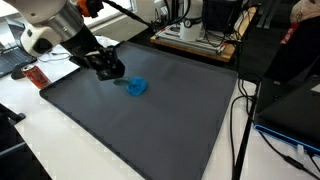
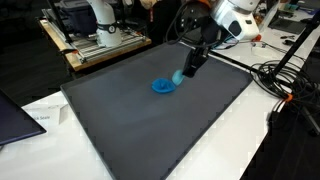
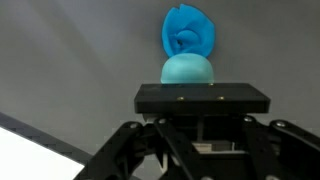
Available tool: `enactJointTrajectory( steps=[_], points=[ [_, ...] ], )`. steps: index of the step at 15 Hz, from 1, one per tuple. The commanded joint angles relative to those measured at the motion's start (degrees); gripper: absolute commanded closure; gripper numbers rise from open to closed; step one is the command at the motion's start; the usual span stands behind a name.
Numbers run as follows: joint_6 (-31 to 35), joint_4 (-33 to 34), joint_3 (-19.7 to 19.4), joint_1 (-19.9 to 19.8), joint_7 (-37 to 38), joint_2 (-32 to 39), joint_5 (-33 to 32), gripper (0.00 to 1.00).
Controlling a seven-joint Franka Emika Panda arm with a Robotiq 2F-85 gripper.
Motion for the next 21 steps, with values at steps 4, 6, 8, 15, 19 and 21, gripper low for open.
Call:
enactJointTrajectory(
  steps=[4, 6, 8, 15, 19, 21],
  points=[
    [-1.16, 3.04, 5.30, -6.57, -12.45, 2.62, 8.27, 0.77],
    [-1.78, 3.40, 6.73, -8.53, -15.15, 3.38, 11.24, 0.77],
    [-3.00, 3.85, 7.77, -9.88, -18.22, 4.23, 13.08, 0.77],
    [-8.43, 6.28, 9.74, -12.28, -25.02, 7.83, 16.00, 0.77],
    [-10.27, 7.57, 10.31, -12.63, -27.77, 9.57, 16.50, 0.77],
    [-11.61, 8.27, 10.56, -12.73, -29.13, 10.35, 16.68, 0.77]
  ],
)
